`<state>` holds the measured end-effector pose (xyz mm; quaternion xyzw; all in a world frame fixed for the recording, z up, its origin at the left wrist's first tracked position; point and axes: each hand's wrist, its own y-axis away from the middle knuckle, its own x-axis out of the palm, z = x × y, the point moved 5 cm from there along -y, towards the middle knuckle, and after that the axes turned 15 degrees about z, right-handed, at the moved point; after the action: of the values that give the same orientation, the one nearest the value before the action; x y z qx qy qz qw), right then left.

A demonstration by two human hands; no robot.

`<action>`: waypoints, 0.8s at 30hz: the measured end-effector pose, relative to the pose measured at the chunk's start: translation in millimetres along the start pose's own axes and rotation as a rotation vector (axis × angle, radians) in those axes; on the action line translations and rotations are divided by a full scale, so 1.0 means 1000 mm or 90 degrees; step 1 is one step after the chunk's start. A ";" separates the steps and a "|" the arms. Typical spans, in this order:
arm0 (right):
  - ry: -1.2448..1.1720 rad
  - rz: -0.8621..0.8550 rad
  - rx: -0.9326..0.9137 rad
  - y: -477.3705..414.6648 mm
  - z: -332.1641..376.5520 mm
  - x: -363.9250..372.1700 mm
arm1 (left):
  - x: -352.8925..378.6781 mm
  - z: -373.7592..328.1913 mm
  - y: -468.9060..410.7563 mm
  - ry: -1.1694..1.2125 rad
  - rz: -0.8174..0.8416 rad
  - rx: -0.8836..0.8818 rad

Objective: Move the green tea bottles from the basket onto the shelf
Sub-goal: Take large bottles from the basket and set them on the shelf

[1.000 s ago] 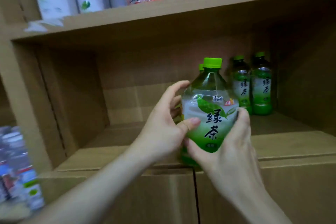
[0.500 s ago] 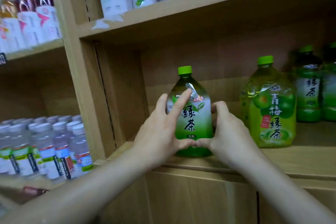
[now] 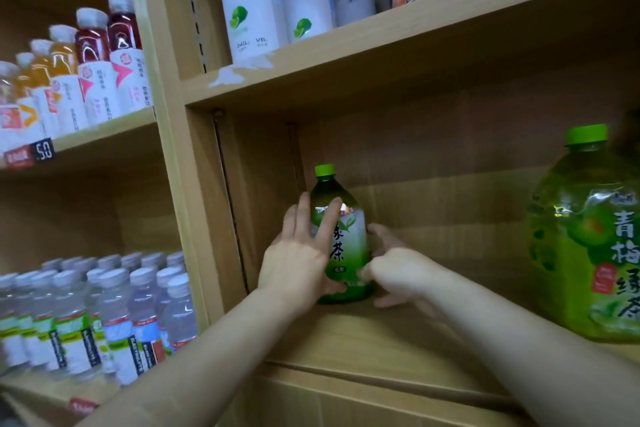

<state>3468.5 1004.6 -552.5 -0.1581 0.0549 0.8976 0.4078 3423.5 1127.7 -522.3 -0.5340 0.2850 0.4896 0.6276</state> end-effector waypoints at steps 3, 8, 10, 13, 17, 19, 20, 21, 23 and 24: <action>-0.027 0.014 -0.001 -0.014 0.001 0.004 | 0.010 0.010 -0.023 0.008 0.051 -0.041; -0.010 0.029 -0.004 -0.030 -0.002 0.003 | 0.022 0.012 -0.053 -0.040 0.044 -0.070; -0.029 0.057 0.000 -0.030 -0.004 0.002 | 0.027 0.016 -0.058 -0.082 0.015 -0.079; -0.076 0.012 -0.035 -0.023 -0.001 -0.012 | 0.027 0.020 -0.063 -0.145 -0.023 -0.089; -0.044 -0.095 -0.076 -0.005 0.012 -0.032 | 0.023 0.016 -0.062 -0.138 -0.010 -0.096; 0.027 -0.143 -0.095 0.011 0.021 -0.043 | 0.019 0.011 -0.058 -0.067 -0.002 -0.109; 0.058 -0.161 -0.112 0.022 0.026 -0.049 | 0.017 0.007 -0.057 -0.020 0.005 -0.107; 0.088 -0.183 -0.135 0.035 0.031 -0.057 | 0.014 0.001 -0.055 0.033 0.013 -0.098; 0.185 -0.256 -0.180 0.065 0.040 -0.071 | 0.008 -0.016 -0.049 0.166 0.033 -0.071; 0.244 -0.300 -0.203 0.082 0.044 -0.076 | 0.006 -0.027 -0.048 0.249 0.032 -0.052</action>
<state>3443.3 905.6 -488.6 -0.3938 -0.0484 0.7300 0.5565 3473.8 1106.6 -515.6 -0.6369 0.3944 0.4031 0.5257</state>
